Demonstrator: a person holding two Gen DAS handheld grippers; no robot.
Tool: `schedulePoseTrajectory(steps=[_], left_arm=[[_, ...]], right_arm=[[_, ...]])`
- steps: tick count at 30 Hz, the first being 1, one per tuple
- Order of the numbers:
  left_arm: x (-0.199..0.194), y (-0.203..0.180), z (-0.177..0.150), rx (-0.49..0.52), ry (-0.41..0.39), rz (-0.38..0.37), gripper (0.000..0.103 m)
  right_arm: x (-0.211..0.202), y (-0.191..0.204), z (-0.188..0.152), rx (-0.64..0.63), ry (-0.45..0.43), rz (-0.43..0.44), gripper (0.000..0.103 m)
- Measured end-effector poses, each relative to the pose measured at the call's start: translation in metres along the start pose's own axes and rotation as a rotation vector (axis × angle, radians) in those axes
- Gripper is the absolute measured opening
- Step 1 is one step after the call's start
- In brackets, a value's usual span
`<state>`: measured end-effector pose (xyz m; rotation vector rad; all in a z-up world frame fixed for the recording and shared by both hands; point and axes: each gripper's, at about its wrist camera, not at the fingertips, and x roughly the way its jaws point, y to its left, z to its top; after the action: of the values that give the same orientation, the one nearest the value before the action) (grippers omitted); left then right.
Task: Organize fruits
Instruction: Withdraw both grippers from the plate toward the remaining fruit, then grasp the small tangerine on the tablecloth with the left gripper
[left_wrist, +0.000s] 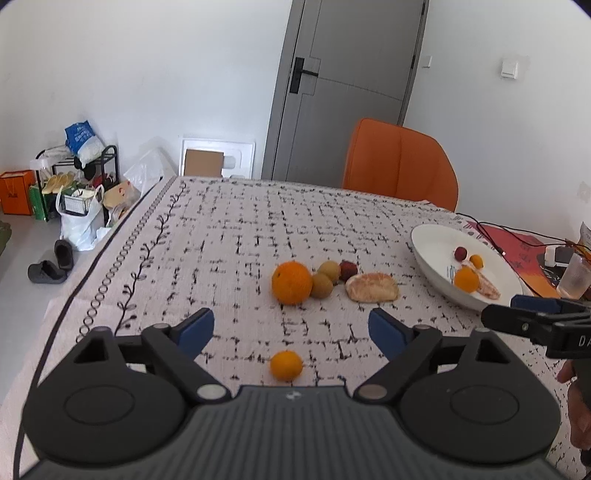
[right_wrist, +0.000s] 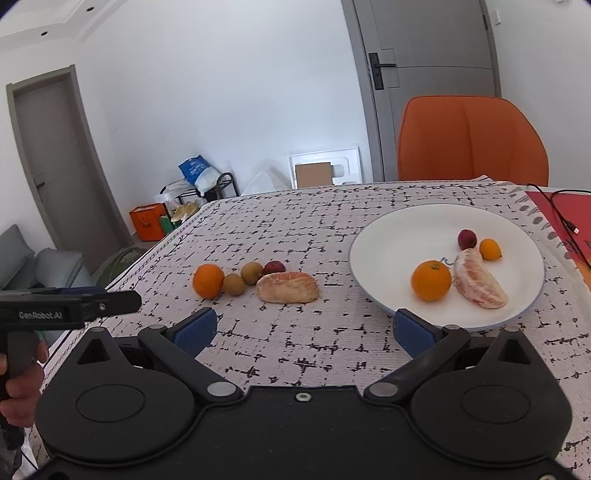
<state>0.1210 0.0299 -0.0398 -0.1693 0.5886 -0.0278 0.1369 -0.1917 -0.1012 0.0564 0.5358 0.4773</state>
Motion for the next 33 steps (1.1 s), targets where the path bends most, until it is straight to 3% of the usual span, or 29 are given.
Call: schedulePoseTrajectory(steps=[10,27,31,33], left_arm=[[0.008,0.003,-0.012,-0.021,0.048,-0.014,0.066],[0.034,0.006,-0.022,-0.025,0.116,-0.028,0.05],[0.043,0.007,-0.023,-0.02,0.135,-0.019,0.022],[0.044,0.008,-0.021,-0.027,0.135,-0.018,0.022]], right_arm=[[0.005,0.009,-0.002,-0.027,0.017,0.025,0.103],[0.029,0.021,-0.006,-0.065,0.062,0.041,0.095],[0.035,0.021,-0.006,-0.068,0.071,0.044,0.094],[0.039,0.021,-0.006,-0.072,0.077,0.043,0.094]])
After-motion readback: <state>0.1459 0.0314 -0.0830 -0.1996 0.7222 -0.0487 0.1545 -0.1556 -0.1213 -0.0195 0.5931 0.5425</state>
